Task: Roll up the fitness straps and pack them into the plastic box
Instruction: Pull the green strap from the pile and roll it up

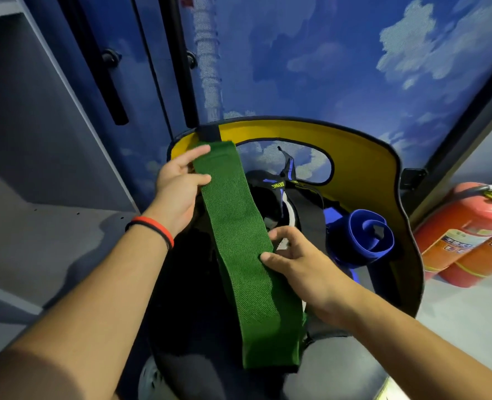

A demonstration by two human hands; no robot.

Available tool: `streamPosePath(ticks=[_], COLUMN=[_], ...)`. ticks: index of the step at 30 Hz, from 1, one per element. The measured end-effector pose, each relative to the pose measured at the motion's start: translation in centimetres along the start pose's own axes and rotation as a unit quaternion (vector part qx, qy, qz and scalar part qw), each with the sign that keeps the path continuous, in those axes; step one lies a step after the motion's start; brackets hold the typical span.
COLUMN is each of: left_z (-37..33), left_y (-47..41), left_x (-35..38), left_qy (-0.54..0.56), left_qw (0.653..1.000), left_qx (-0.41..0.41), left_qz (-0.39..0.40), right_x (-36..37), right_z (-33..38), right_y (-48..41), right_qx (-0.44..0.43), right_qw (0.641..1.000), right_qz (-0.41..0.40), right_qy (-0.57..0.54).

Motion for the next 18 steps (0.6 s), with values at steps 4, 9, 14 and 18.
streamPosePath(ticks=[4, 9, 14, 18], left_z=[3.1, 8.0, 9.2, 7.7], left_y=[0.6, 1.5, 1.2, 1.9], left_x=[0.4, -0.2, -0.4, 0.1], left_qy=[-0.040, -0.149, -0.318, -0.409], left_qw=[0.998, 0.980, 0.943, 0.907], left_qx=[-0.049, -0.126, -0.090, -0.087], left_qz=[0.009, 0.025, 0.020, 0.043], right_x=[0.7, 1.9, 2.5, 2.8], right_z=[-1.8, -4.5, -5.9, -5.7], right_y=[0.2, 0.5, 0.0, -0.4], right_qx=[0.010, 0.114, 0.154, 0.158], right_qw=[0.998, 0.988, 0.983, 0.984], right_qz=[-0.018, 0.052, 0.050, 0.031], right_qy=[0.064, 0.090, 0.086, 0.072])
Point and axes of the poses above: each hand's wrist, its own y-axis away from the middle knuckle, its own x-axis out of the palm, z = x × y, the point moved 1 cm from there along -y, towards the middle knuckle, and after that the axes turned 2 degrees about y, right-handed, at the moved point
